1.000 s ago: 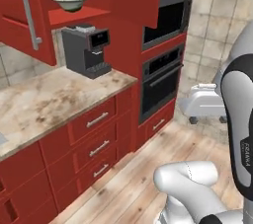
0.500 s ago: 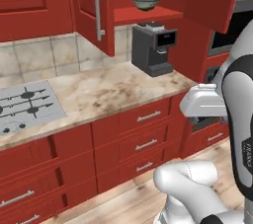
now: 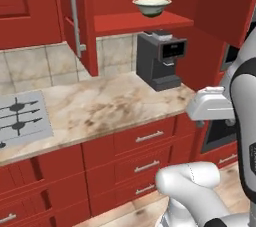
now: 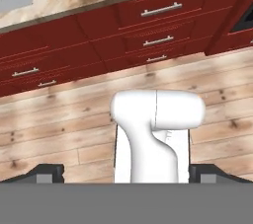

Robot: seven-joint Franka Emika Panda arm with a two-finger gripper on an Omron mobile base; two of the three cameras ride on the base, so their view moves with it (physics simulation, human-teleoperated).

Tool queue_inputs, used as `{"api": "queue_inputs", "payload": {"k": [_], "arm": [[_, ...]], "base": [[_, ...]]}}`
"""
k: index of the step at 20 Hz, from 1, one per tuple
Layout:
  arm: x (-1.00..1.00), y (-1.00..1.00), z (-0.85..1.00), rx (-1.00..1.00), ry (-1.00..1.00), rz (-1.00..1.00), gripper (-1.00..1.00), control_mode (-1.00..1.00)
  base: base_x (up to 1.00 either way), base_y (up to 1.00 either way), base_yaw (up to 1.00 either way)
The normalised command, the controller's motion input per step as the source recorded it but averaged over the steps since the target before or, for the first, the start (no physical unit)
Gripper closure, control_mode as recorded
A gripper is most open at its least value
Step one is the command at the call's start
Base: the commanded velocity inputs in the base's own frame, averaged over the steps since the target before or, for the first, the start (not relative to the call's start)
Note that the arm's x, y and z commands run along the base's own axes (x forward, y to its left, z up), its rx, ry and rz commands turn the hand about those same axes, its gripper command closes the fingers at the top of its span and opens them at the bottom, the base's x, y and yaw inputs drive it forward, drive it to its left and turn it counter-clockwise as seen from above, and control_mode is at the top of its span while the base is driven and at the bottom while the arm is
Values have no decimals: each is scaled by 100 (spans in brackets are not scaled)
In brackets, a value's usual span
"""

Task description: Move the bowls from the cabinet to the plates on the dining table.

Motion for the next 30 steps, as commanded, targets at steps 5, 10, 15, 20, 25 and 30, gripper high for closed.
{"api": "queue_inputs", "payload": {"k": [5,10,15,20,25,30], "arm": [[0,0,0,0,0,0,-100,100],[0,0,0,0,0,0,-100,100],[0,0,0,0,0,0,-100,100],[0,0,0,0,0,0,-100,100],[0,0,0,0,0,0,-100,100],[0,0,0,0,0,0,-100,100]], "base": [[88,-35,0],[93,0,0],[56,-1,5],[27,-14,11],[46,-25,21],[69,-54,16]]}}
